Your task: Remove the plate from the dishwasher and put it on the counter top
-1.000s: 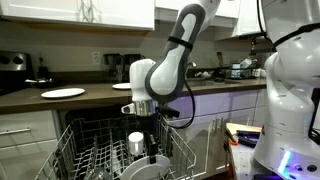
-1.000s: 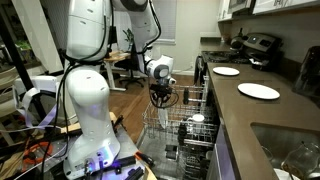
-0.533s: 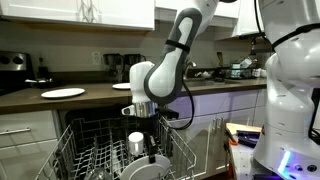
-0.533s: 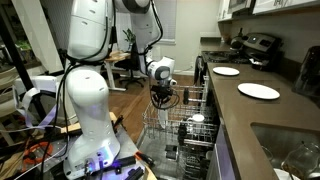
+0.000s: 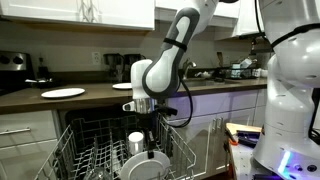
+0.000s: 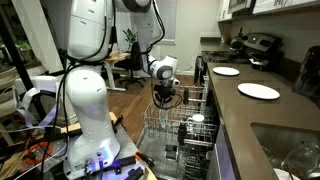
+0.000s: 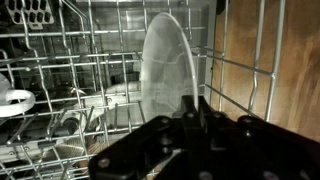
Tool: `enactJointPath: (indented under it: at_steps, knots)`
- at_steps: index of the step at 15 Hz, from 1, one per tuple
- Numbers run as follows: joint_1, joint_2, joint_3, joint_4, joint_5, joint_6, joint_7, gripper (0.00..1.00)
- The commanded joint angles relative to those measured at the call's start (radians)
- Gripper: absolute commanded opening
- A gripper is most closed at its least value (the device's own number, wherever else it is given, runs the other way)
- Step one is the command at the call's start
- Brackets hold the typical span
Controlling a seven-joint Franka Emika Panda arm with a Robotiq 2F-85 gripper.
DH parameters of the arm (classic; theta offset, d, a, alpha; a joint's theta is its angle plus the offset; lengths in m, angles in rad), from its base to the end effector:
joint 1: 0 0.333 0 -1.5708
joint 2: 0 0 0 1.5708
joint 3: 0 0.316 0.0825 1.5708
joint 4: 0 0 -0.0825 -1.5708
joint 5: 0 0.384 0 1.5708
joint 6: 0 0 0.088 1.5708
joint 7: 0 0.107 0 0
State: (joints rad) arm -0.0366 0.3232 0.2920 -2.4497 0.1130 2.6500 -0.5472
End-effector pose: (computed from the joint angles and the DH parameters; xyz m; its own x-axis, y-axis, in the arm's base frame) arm 0.4537 0.1240 0.1674 0.7685 0.6390 -0.0340 0.6247 -0.7607 -0.1760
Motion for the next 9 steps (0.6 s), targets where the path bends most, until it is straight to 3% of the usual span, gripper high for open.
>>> enactJointPath:
  at_steps: [1,9]
  knots:
    - [-0.016,-0.062,0.016,-0.003,0.033,-0.087,-0.034,0.07]
    - [0.020,-0.184,-0.028,0.002,0.040,-0.238,-0.035,0.07]
